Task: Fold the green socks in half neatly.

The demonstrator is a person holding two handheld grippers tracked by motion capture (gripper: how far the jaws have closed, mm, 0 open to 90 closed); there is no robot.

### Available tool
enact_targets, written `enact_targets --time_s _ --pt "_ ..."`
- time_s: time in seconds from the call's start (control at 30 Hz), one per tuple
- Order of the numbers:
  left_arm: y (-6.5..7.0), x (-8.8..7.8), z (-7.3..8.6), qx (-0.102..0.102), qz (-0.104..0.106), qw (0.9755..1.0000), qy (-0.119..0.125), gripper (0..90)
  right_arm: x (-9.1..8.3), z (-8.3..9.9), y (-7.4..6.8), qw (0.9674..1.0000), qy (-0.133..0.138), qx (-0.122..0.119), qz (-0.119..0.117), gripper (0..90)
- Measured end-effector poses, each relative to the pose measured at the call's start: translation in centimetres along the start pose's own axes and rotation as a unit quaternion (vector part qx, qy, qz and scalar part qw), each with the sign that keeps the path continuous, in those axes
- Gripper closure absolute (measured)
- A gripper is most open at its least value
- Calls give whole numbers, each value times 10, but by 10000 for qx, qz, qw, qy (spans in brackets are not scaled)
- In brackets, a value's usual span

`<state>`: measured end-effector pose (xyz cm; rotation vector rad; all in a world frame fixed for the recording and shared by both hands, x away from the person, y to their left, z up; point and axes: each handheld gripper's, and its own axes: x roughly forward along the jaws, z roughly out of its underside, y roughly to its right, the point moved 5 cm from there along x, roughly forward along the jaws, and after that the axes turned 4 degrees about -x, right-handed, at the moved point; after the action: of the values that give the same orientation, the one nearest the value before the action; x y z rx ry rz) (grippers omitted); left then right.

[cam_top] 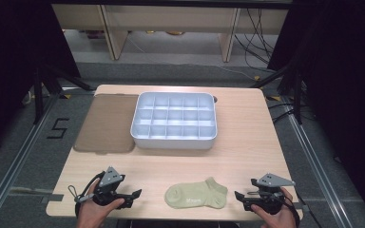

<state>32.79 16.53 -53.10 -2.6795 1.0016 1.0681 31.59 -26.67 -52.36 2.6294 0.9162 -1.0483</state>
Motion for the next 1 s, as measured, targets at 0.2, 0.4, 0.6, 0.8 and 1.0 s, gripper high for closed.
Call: enact_targets --time_s 0.2,0.4,0.6,0.8,1.0 --pt "3 0 0 -77 61 9999 -31 156 0 -1 0 9999 24 -131 -72 215" --pt "10 2 -1 -115 145 9998 -71 156 -1 -1 1 9997 18 -190 -173 230" --pt "20 5 -6 -118 228 9997 -14 155 0 -1 -1 9997 37 -196 -124 238" --pt "28 9 -9 -57 385 9992 -67 157 0 -1 -3 9998 73 -62 -145 237" --pt "33 12 -12 -96 413 9991 -81 167 0 -1 0 9996 36 -147 -233 239"
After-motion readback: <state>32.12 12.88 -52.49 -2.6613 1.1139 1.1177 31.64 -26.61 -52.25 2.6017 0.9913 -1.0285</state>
